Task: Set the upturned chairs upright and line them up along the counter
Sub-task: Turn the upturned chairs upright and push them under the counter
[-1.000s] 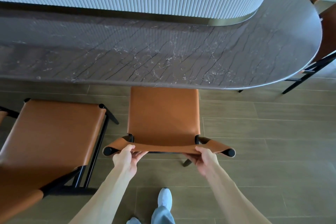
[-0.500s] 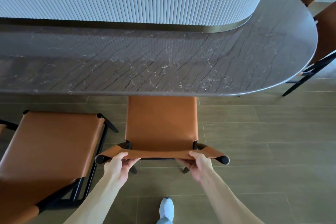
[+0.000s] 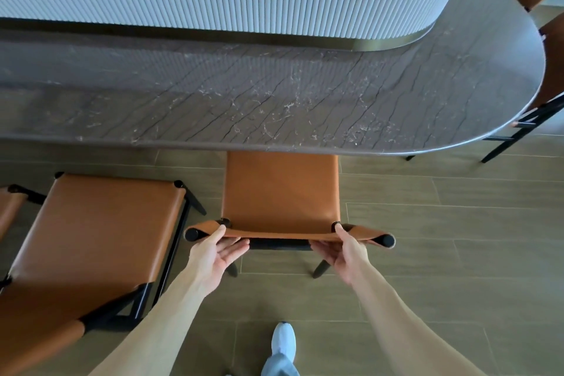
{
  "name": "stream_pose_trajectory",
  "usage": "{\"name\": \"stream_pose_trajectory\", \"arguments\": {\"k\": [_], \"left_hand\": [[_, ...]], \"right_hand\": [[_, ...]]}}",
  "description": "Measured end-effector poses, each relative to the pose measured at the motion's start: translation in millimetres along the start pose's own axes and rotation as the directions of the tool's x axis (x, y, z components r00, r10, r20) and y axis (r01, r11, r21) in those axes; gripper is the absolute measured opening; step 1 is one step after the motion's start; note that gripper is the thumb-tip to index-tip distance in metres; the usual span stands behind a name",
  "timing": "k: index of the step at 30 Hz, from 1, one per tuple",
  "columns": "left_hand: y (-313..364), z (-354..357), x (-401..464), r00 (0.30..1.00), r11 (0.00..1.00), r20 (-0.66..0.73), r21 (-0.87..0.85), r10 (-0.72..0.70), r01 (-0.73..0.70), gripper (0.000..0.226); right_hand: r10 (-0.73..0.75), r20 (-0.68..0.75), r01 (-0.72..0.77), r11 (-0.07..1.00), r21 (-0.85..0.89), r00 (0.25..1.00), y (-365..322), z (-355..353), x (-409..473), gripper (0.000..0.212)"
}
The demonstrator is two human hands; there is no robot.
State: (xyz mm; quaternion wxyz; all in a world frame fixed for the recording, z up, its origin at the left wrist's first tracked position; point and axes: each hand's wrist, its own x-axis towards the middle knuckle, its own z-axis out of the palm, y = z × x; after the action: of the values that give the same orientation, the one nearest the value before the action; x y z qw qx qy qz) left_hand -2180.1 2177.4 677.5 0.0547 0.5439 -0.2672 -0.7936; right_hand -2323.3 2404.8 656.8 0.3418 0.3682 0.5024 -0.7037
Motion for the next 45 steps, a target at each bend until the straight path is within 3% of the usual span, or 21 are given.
{"name": "stream_pose_trajectory", "arguments": {"k": [5, 8, 11, 16, 20, 25, 32, 37, 40, 45], "left_hand": [[26, -34, -37, 0.998, 0.953, 0.037, 0.295, 0.056, -0.065, 0.029], [55, -65, -68, 0.973, 0.927, 0.002, 0.304, 0.233, -0.222, 0.029], [89, -96, -104, 0.906, 0.856, 0.058, 0.308, 0.42, -0.416, 0.025], [129, -205, -187, 0.755, 0.727, 0.063, 0.23, 0.653, -0.647, 0.021], [131, -309, -246, 0.699, 0.692, 0.033, 0.118, 0.714, -0.713, 0.021], [135, -429, -313, 0.659, 0.664, -0.085, 0.086, 0.748, -0.743, 0.026], [169, -515, -339, 0.569, 0.582, -0.138, 0.091, 0.811, -0.808, 0.027], [184, -553, -317, 0.538, 0.546, -0.093, 0.169, 0.838, -0.82, 0.022], [207, -577, -306, 0.517, 0.521, -0.082, 0.22, 0.852, -0.825, 0.019], [259, -614, -285, 0.543, 0.535, -0.042, 0.245, 0.839, -0.808, 0.019]], "right_hand": [[0.048, 0.139, -0.013, 0.971, -0.239, 0.989, 31, 35, -38, 0.04], [0.004, 0.24, 0.092, 0.917, -0.387, 0.971, 60, 86, -79, 0.037], [-0.081, 0.358, 0.245, 0.864, -0.44, 0.93, 84, 137, -125, 0.032], [-0.23, 0.609, 0.535, 0.754, -0.382, 0.759, 163, 206, -232, 0.028], [-0.321, 0.724, 0.691, 0.662, -0.29, 0.611, 262, 222, -304, 0.024], [-0.302, 0.813, 0.793, 0.54, -0.284, 0.497, 374, 231, -385, 0.027], [-0.392, 0.836, 0.865, 0.47, -0.176, 0.384, 436, 279, -440, 0.033], [-0.459, 0.796, 0.853, 0.506, -0.131, 0.395, 463, 324, -433, 0.029], [-0.475, 0.76, 0.809, 0.576, -0.112, 0.444, 488, 360, -422, 0.028], [-0.47, 0.696, 0.739, 0.661, -0.13, 0.543, 538, 408, -408, 0.034]]}}
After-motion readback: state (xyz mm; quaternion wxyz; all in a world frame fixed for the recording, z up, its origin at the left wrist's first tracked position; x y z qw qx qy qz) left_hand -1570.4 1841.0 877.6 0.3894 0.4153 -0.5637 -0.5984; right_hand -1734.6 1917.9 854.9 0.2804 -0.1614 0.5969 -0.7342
